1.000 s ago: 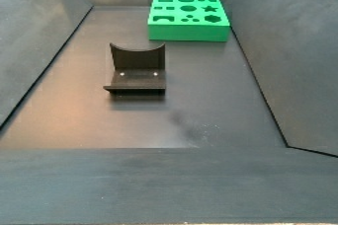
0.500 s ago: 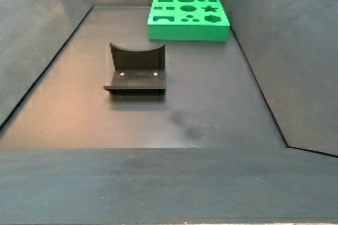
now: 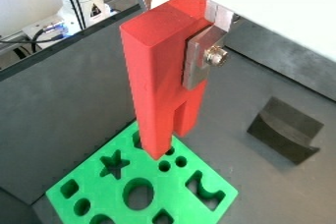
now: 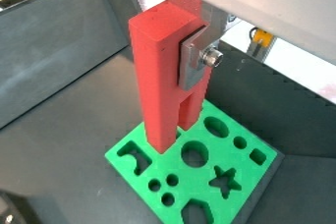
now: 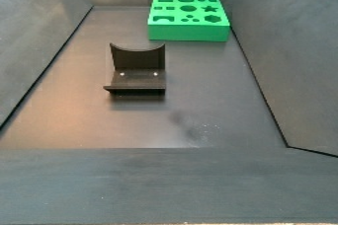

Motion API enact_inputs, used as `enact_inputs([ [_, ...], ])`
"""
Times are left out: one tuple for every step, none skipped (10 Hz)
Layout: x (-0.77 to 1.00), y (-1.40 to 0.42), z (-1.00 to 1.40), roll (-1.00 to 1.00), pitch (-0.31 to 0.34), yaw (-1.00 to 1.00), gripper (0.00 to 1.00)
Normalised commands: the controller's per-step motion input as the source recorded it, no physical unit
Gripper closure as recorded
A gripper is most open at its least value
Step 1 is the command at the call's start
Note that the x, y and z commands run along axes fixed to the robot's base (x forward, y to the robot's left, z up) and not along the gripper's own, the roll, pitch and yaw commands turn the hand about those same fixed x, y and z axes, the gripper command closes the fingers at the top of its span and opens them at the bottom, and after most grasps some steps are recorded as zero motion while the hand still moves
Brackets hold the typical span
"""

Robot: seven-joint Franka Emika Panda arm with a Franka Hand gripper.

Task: Pick up the double-square object. Move up. Move to above the board. Insert the double-square object.
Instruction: Insert the double-square object.

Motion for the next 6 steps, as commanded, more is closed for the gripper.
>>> enact_inputs([
  [0.0, -0.3, -0.27, 0.0, 0.0, -0.92, 1.0],
  [0.0, -0.23, -0.27, 0.0, -0.01, -0.97, 1.0],
  [0.0, -0.21, -0.27, 0.0, -0.01, -0.98, 1.0],
  [0.0, -0.17, -0.26, 0.0, -0.013, -1.0, 1.0],
  [0.0, -0.05, -0.27, 0.0, -0.004, -1.0, 1.0],
  [0.0, -0.05, -0.27, 0.0, -0.004, -1.0, 1.0],
])
